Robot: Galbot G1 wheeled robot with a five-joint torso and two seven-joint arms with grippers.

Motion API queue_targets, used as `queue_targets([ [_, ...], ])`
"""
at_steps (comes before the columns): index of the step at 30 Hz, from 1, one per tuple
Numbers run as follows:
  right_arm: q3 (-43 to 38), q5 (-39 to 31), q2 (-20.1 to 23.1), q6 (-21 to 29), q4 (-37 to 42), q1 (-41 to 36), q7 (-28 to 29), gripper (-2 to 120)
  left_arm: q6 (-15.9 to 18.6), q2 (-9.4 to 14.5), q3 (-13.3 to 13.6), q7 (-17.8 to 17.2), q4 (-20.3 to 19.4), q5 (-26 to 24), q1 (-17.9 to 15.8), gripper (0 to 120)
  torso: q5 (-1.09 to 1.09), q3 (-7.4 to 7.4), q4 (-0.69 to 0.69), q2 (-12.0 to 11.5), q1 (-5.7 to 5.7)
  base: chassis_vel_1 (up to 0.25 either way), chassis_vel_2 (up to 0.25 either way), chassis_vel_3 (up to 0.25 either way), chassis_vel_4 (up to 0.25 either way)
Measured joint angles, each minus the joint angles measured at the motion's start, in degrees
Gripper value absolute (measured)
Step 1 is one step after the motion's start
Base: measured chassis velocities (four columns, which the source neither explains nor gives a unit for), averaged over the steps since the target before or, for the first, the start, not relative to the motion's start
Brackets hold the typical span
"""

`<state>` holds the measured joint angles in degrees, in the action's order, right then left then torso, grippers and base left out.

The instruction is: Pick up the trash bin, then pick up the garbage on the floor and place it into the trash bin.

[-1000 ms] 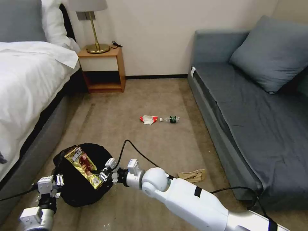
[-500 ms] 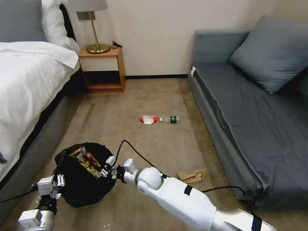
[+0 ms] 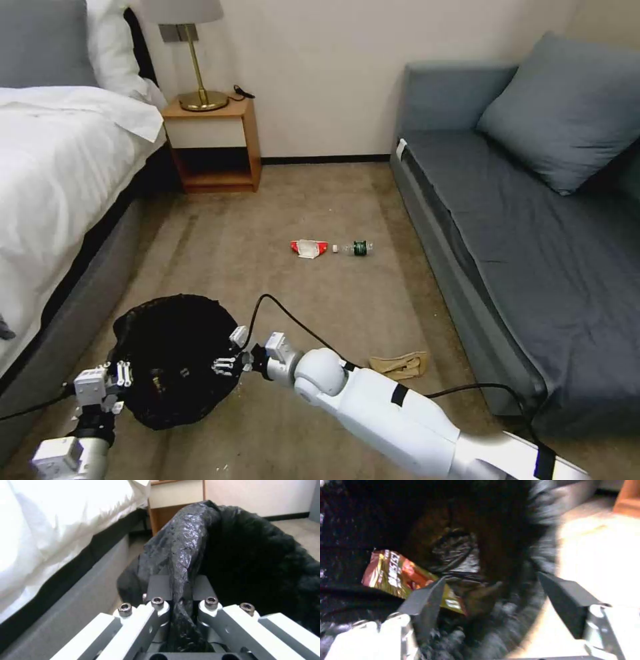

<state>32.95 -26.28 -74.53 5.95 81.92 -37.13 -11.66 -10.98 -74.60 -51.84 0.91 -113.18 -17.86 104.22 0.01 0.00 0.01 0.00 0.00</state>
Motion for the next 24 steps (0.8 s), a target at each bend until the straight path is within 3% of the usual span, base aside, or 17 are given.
queue_targets([
  [4, -2.65, 0.20, 7.41, 0.16, 6.49, -0.72, -1.34, 98, -0.16, 0.24, -0.02, 0.12, 0.49, -0.18, -0.12, 6, 0.01, 0.00, -0.03, 0.00, 0.00, 0.000, 0.000, 0.000, 0.000],
  [12, -8.31, 4.26, 12.78, -0.55, 8.08, -3.79, -4.87, 100, -0.31, 0.77, 0.07, 0.12, 0.98, -0.31, -0.41, 6, 0.01, 0.00, -0.01, 0.00, 0.00, 0.000, 0.000, 0.000, 0.000],
  [14, -10.41, 7.72, 14.20, -0.69, 7.60, -5.05, -6.90, 100, -0.37, 0.92, 0.08, 0.14, 1.02, -0.48, -0.43, 6, 0.01, 0.00, -0.01, 0.00, 0.00, 0.000, 0.000, 0.000, 0.000],
  [19, -18.70, 30.55, 16.37, -2.30, 2.32, -9.93, -16.85, 100, -1.08, 1.13, -0.16, 0.23, 1.23, -0.87, -0.05, 6, 0.01, 0.00, -0.01, 0.00, 0.00, 0.000, 0.000, 0.000, 0.000],
  [24, -22.49, 38.23, 16.54, -4.54, -1.14, -12.68, -22.42, 100, -1.36, 1.13, -0.23, 0.39, 1.23, -0.95, 0.11, 6, 0.01, 0.00, -0.02, 0.00, 0.00, 0.000, 0.000, 0.000, 0.000],
])
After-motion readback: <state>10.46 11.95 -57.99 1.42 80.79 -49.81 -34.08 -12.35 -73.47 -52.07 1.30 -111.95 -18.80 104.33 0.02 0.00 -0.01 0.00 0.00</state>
